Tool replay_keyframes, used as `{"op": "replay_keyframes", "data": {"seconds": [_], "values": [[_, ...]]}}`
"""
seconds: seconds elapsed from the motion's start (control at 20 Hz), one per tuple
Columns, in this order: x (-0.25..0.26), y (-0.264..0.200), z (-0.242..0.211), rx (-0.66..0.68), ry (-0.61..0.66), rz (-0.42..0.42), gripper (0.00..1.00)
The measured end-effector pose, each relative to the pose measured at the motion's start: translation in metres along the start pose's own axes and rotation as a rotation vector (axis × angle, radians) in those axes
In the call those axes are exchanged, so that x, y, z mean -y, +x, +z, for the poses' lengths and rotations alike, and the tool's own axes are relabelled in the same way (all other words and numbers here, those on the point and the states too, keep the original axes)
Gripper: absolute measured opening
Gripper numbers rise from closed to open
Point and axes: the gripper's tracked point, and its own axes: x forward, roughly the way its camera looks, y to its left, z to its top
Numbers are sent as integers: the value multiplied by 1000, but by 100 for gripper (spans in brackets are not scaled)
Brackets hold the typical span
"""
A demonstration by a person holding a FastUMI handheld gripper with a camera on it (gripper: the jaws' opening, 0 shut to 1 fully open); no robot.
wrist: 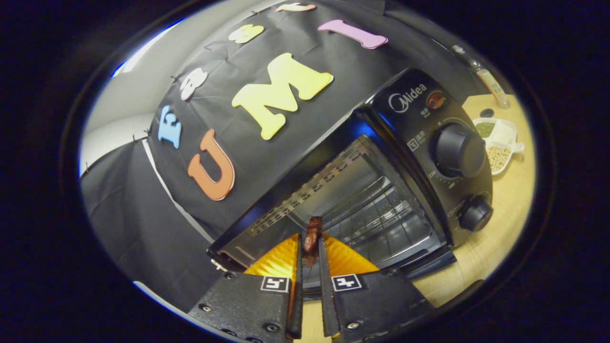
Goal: Open the toaster oven, put the food inside, and close the toaster oven door.
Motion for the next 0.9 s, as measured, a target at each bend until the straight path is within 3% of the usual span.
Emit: {"op": "replay_keyframes", "data": {"seconds": [0.25,0.45,0.65,0.9], "values": [[19,-14,20,73,-50,-66,57],[16,-31,34,126,-108,-44,80],[8,-55,34,145,-158,-1,91],[2,-93,22,152,-217,-39,91]]}}
